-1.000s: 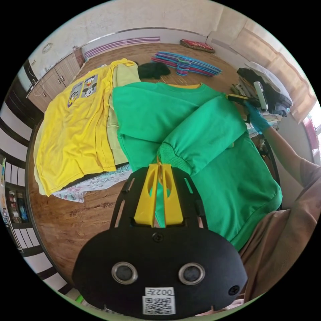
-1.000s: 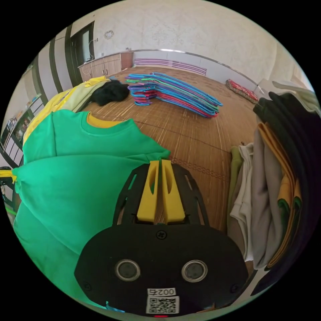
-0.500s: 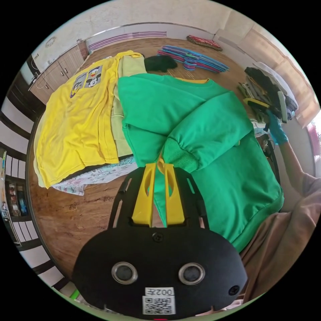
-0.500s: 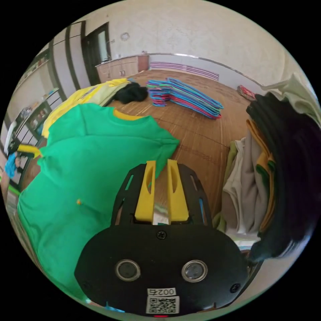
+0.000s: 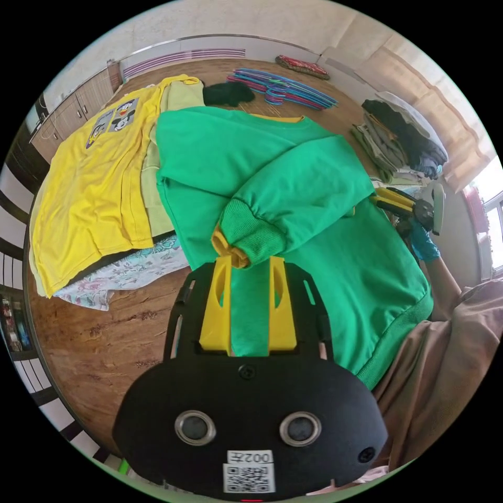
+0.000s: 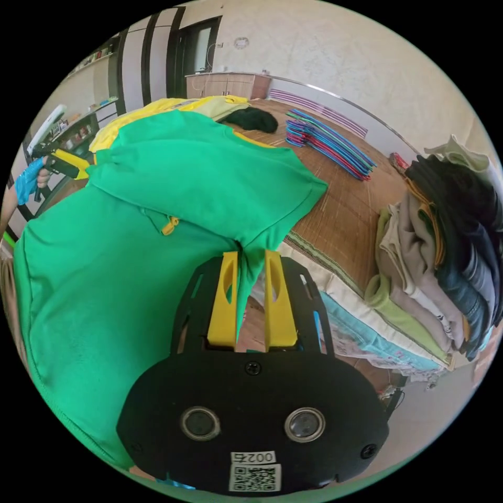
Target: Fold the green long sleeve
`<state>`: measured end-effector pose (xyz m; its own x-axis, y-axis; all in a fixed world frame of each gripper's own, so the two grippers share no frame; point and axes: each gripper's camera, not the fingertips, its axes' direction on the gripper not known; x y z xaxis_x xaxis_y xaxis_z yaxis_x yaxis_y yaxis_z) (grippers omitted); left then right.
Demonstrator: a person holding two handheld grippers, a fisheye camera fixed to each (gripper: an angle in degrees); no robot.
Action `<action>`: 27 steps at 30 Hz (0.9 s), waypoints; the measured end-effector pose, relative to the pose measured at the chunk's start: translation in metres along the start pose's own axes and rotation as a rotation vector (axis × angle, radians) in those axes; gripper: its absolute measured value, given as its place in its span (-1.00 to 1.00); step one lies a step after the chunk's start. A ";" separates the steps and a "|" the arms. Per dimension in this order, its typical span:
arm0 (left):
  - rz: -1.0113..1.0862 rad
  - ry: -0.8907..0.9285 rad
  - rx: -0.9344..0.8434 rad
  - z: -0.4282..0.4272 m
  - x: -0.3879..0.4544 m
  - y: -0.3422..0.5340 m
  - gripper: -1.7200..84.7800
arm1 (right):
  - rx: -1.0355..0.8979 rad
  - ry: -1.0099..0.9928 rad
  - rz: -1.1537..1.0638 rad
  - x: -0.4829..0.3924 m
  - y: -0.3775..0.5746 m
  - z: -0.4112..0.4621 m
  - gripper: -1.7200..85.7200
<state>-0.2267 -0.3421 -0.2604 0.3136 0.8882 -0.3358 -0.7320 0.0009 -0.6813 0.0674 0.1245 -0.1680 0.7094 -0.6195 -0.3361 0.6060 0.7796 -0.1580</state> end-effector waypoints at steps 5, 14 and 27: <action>0.025 -0.026 -0.007 0.004 0.007 0.019 -0.96 | 0.010 0.095 -0.017 -0.027 0.007 -0.028 -0.93; 0.027 0.016 0.021 -0.003 0.008 0.054 -0.98 | -0.042 0.048 0.013 -0.058 0.007 -0.061 -0.91; 0.028 -0.007 0.053 -0.015 0.021 0.112 -0.99 | -0.081 0.104 0.044 -0.113 0.010 -0.115 -0.95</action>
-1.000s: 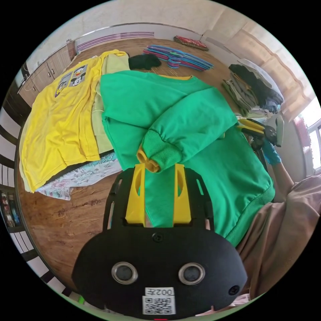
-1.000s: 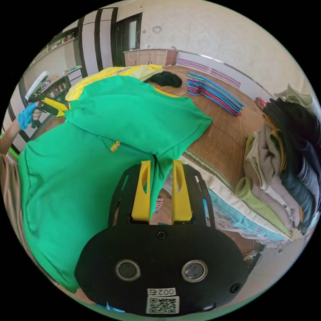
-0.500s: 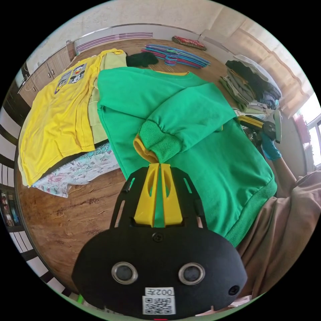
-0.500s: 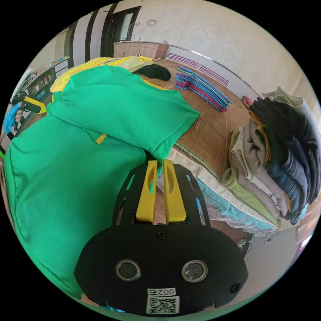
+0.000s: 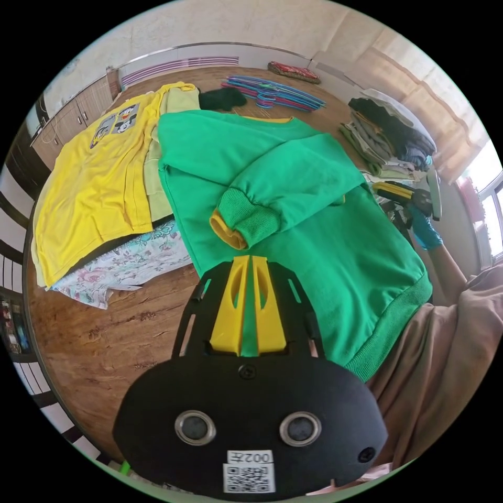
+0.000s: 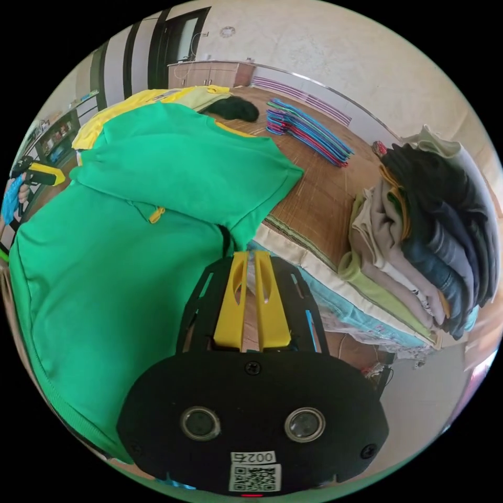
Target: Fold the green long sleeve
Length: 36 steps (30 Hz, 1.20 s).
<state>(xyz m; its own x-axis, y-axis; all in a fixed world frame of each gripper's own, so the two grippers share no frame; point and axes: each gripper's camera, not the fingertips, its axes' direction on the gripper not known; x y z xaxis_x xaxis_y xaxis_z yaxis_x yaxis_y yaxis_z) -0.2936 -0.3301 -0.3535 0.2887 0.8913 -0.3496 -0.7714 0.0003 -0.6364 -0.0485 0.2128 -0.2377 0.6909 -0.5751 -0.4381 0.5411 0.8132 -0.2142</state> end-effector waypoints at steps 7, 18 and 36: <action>0.018 -0.070 0.037 -0.027 0.022 0.030 -0.98 | 0.083 -0.094 -0.014 -0.029 0.008 -0.077 -0.90; 0.087 -0.171 0.078 -0.072 0.062 0.107 -0.96 | 0.213 -0.542 -0.343 -0.170 -0.015 -0.186 -0.82; -0.041 -0.172 0.187 -0.118 0.071 0.235 -0.96 | 0.126 -0.625 -0.849 -0.446 -0.017 -0.259 -0.75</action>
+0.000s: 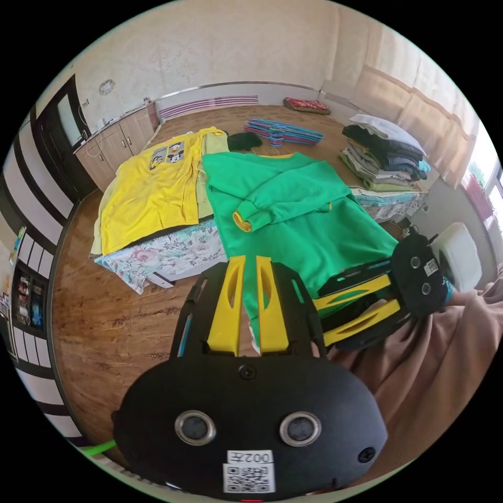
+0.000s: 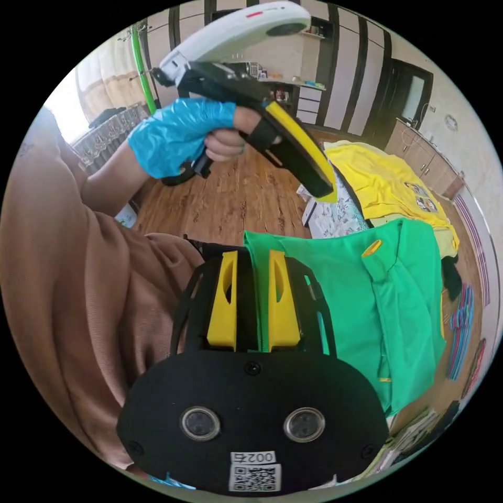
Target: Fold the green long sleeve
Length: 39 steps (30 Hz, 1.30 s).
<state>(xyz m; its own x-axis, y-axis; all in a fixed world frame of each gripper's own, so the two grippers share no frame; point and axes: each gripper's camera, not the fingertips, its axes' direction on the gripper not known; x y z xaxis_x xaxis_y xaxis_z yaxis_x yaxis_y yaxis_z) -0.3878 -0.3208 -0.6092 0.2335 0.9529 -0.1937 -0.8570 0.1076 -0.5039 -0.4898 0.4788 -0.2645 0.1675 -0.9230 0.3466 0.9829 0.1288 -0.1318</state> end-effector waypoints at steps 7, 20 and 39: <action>-0.030 0.028 0.015 -0.007 -0.012 0.029 -0.95 | -0.055 0.060 0.002 -0.015 -0.025 0.008 -0.78; 0.181 0.193 -0.029 -0.009 -0.021 0.103 -0.84 | -0.029 0.009 0.062 -0.029 -0.047 -0.003 -0.94; 0.297 0.062 -0.006 -0.019 -0.005 0.128 -0.96 | 0.077 -0.025 0.153 -0.047 -0.030 -0.047 -0.88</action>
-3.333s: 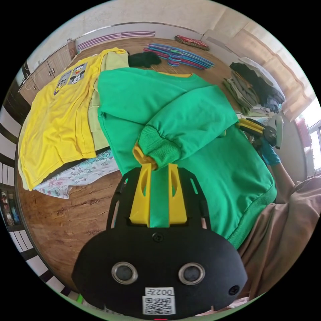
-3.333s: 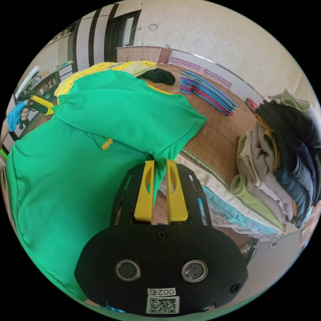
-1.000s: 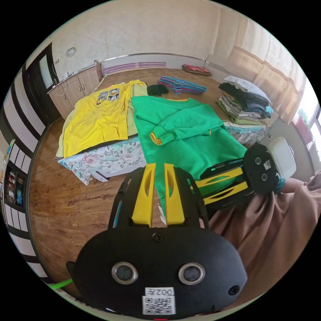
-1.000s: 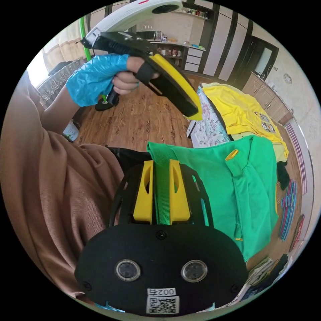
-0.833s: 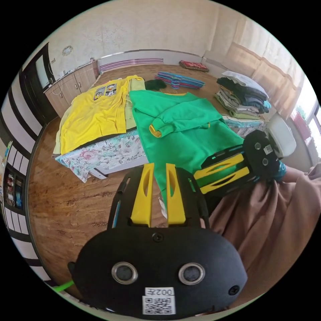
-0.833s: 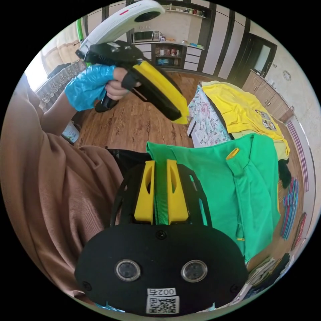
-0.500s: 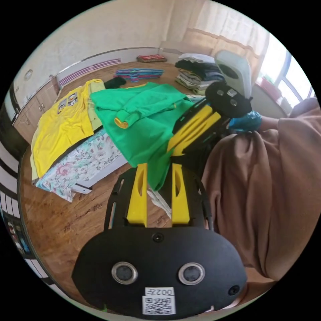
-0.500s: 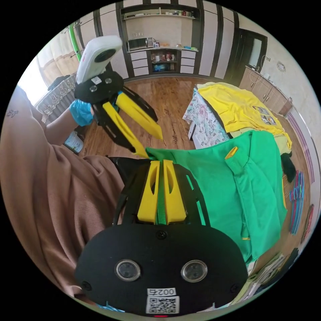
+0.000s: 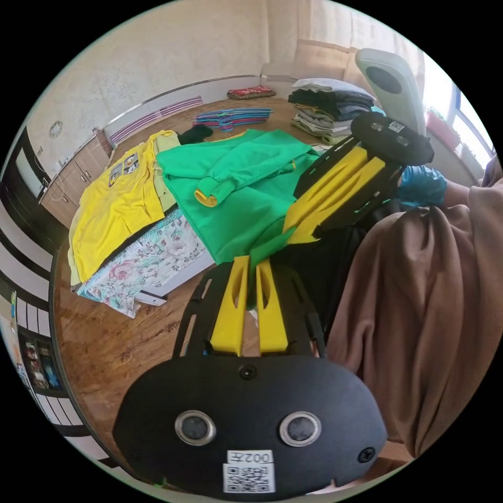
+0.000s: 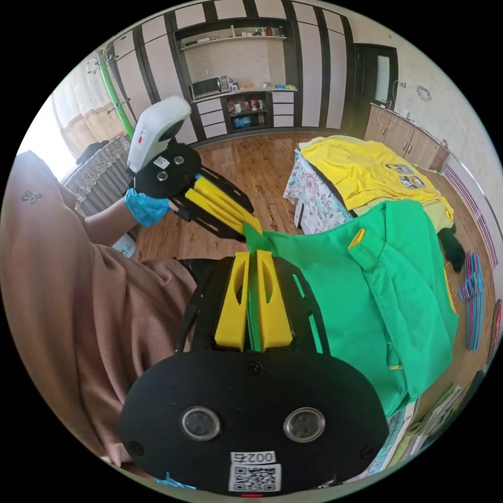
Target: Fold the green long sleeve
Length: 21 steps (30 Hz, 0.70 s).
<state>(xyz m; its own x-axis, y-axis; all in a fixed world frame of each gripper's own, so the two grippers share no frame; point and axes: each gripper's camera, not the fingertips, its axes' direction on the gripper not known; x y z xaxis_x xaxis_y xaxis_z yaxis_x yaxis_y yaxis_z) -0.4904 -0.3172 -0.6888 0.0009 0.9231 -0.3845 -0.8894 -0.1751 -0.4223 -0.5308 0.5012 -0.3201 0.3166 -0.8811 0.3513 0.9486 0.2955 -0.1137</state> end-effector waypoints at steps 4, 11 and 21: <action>0.033 -0.021 0.003 -0.017 -0.001 -0.004 -0.98 | -0.073 0.093 -0.019 -0.015 0.013 -0.006 -0.76; 0.054 -0.072 0.039 -0.052 -0.007 -0.023 -0.98 | -0.238 0.361 0.092 -0.023 0.064 -0.032 -0.74; 0.056 -0.093 0.072 -0.082 -0.015 -0.033 -0.98 | -0.426 0.683 0.403 -0.012 0.174 -0.089 -0.82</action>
<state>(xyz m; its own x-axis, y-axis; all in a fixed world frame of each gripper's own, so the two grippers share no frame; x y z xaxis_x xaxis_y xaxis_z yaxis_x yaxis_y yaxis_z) -0.4237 -0.3530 -0.7365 -0.0894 0.9409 -0.3268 -0.9174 -0.2055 -0.3407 -0.3692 0.5310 -0.4266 0.4299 -0.8081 -0.4028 0.6433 0.5871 -0.4914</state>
